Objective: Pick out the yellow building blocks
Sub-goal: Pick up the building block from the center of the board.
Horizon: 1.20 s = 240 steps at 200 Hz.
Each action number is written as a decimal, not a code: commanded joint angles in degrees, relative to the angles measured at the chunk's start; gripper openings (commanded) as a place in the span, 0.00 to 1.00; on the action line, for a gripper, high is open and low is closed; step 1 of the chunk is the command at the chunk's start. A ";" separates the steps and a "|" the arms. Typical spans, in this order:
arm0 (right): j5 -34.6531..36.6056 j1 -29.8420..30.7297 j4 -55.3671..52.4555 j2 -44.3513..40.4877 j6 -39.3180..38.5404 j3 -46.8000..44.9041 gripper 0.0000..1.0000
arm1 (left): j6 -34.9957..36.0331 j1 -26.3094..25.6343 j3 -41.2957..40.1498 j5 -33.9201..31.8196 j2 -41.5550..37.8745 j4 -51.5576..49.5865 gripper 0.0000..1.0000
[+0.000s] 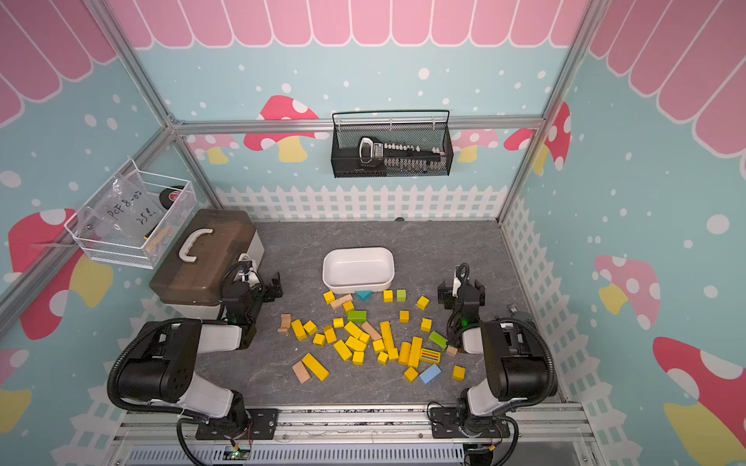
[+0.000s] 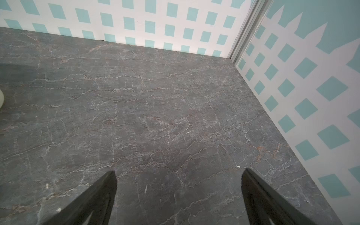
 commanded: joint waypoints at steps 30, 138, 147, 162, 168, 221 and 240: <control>-0.35 -0.03 0.07 -0.15 -0.25 1.01 0.99 | 0.50 -0.70 0.38 -0.92 -0.29 0.30 1.00; -0.31 -0.03 0.12 -0.21 -0.32 0.93 0.99 | 0.32 -0.46 0.48 -0.67 -0.22 0.07 1.00; -0.32 -0.03 0.10 -0.28 -0.29 0.96 0.99 | 0.49 -0.71 0.40 -1.15 -0.22 0.22 1.00; -0.34 -0.07 0.08 -0.27 -0.24 0.97 0.98 | 0.77 -1.73 -0.03 -4.05 -0.42 1.17 1.00; -0.35 -0.03 0.07 -0.28 -0.24 0.97 0.99 | 0.51 -2.64 -0.13 -7.85 -0.73 1.31 1.00; 7.94 1.30 -8.18 -7.29 1.50 2.88 0.99 | 0.03 -6.41 9.96 -20.70 -10.92 -21.93 1.00; 9.97 1.31 -26.88 -15.27 4.99 10.21 0.99 | -3.38 -8.75 14.27 -20.41 -15.17 -26.12 1.00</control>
